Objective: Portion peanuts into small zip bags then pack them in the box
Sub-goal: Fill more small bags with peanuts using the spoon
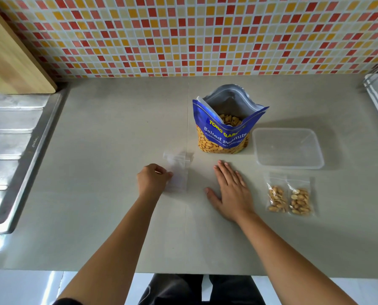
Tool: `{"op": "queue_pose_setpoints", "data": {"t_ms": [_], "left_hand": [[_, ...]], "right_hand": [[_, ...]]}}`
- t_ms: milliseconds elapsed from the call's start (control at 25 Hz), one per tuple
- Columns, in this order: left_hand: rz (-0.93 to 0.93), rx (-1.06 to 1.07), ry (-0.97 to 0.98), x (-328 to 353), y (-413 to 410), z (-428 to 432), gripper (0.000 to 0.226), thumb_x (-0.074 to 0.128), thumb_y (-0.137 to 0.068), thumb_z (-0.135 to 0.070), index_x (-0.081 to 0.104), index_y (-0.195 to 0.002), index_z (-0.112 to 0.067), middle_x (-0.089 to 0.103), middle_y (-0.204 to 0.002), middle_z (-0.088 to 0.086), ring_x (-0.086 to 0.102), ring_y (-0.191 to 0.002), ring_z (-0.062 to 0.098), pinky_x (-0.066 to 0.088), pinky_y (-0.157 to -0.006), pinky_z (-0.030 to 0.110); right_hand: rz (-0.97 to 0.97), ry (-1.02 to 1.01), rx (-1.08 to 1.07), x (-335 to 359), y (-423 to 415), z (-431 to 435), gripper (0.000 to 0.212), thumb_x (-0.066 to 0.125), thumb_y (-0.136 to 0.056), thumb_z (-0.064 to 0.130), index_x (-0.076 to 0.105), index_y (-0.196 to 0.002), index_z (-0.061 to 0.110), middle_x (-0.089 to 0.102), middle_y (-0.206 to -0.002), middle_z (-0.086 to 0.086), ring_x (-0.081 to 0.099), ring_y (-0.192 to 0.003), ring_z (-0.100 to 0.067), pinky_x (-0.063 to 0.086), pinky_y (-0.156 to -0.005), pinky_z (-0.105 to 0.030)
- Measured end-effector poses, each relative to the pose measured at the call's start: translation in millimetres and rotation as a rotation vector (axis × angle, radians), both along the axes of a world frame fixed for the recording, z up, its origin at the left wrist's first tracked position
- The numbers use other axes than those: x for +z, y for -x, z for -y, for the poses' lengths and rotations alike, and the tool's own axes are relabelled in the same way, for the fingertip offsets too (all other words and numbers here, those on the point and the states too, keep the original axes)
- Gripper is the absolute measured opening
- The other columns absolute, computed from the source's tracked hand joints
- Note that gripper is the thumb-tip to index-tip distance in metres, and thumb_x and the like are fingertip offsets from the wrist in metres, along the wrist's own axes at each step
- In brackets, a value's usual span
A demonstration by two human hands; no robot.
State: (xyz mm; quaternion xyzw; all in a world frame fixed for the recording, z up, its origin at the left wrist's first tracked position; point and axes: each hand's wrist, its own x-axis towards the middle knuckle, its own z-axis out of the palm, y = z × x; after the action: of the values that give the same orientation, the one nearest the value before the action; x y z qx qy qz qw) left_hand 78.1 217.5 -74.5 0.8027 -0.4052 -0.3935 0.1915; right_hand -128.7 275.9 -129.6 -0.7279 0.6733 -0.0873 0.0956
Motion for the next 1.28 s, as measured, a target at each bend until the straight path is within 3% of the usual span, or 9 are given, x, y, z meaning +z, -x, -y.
{"op": "queue_pose_setpoints", "data": {"t_ms": [240,320,400,560,640,760,960,1080,1280], "left_hand": [[0.244,-0.068,-0.014,9,3,-6,0.01,0.061,-0.08,-0.026,0.065,-0.08,-0.018,0.063,-0.078,0.002,0.056,-0.075,0.024,0.037,-0.061,0.025],[0.152,-0.04,0.027,11,3,-8,0.007,0.061,-0.081,-0.019,0.065,-0.085,-0.015,0.062,-0.079,0.001,0.054,-0.075,0.022,0.037,-0.058,0.024],[-0.119,0.036,0.076,15,2,-10,0.011,0.06,-0.08,-0.009,0.063,-0.091,-0.012,0.063,-0.078,0.001,0.056,-0.072,0.02,0.04,-0.056,0.023],[-0.714,0.189,0.1,42,4,-16,0.013,0.063,-0.081,0.001,0.055,-0.08,-0.01,0.062,-0.076,0.006,0.063,-0.067,0.018,0.044,-0.056,0.02],[-0.801,0.168,0.075,58,12,-25,0.015,0.059,-0.084,-0.002,0.055,-0.075,-0.014,0.065,-0.083,0.005,0.061,-0.072,0.015,0.038,-0.06,0.021],[-0.847,0.104,0.026,71,26,-39,0.013,0.056,-0.086,-0.01,0.058,-0.076,-0.019,0.068,-0.086,-0.006,0.058,-0.083,0.01,0.031,-0.067,0.028],[-0.896,0.038,0.106,85,41,-45,0.009,0.067,-0.079,-0.02,0.06,-0.083,-0.023,0.065,-0.085,-0.009,0.057,-0.084,0.009,0.036,-0.074,0.027],[-0.914,0.03,0.252,104,41,-35,0.017,0.061,-0.086,-0.006,0.06,-0.1,-0.016,0.066,-0.081,0.0,0.063,-0.073,0.01,0.045,-0.073,0.022],[-0.811,-0.155,0.293,135,53,-34,0.019,0.063,-0.083,0.001,0.063,-0.09,-0.017,0.065,-0.069,0.0,0.065,-0.065,0.01,0.051,-0.066,0.021]], "right_hand": [[0.014,-0.004,0.009,-2,2,0,0.072,0.029,-0.086,0.056,0.033,-0.144,0.012,0.027,-0.154,-0.003,0.02,-0.144,-0.017,0.007,-0.115,-0.029],[0.038,-0.016,0.028,-3,4,1,0.074,0.028,-0.086,0.057,0.033,-0.144,0.012,0.026,-0.155,-0.004,0.019,-0.144,-0.017,0.01,-0.115,-0.032],[0.133,-0.048,0.048,0,5,3,0.076,0.03,-0.083,0.058,0.034,-0.143,0.011,0.026,-0.155,-0.005,0.02,-0.144,-0.02,0.015,-0.116,-0.037],[0.785,-0.079,-0.27,42,-11,4,0.048,0.058,-0.088,0.042,0.053,-0.126,0.013,0.058,-0.126,-0.003,0.05,-0.121,-0.016,0.037,-0.105,-0.027],[1.132,-0.216,-0.428,72,-22,6,0.033,0.059,-0.086,0.042,0.06,-0.109,0.018,0.066,-0.099,0.006,0.062,-0.096,-0.011,0.046,-0.087,-0.018],[1.382,-0.327,-0.451,94,-28,7,0.041,0.068,-0.072,0.051,0.061,-0.098,0.021,0.067,-0.091,0.004,0.064,-0.082,-0.008,0.048,-0.08,-0.024],[1.341,-0.187,-0.464,120,-8,10,0.015,0.075,-0.076,0.01,0.063,-0.078,0.02,0.063,-0.074,0.001,0.058,-0.067,-0.01,0.051,-0.072,-0.031],[1.321,-0.163,-0.357,143,12,10,0.017,0.07,-0.079,0.004,0.065,-0.072,0.019,0.062,-0.067,0.006,0.054,-0.059,-0.004,0.048,-0.062,-0.021],[1.5,-0.124,-0.339,170,27,3,0.012,0.068,-0.081,0.01,0.067,-0.079,0.023,0.062,-0.071,0.007,0.056,-0.066,-0.01,0.05,-0.066,-0.027]]}}
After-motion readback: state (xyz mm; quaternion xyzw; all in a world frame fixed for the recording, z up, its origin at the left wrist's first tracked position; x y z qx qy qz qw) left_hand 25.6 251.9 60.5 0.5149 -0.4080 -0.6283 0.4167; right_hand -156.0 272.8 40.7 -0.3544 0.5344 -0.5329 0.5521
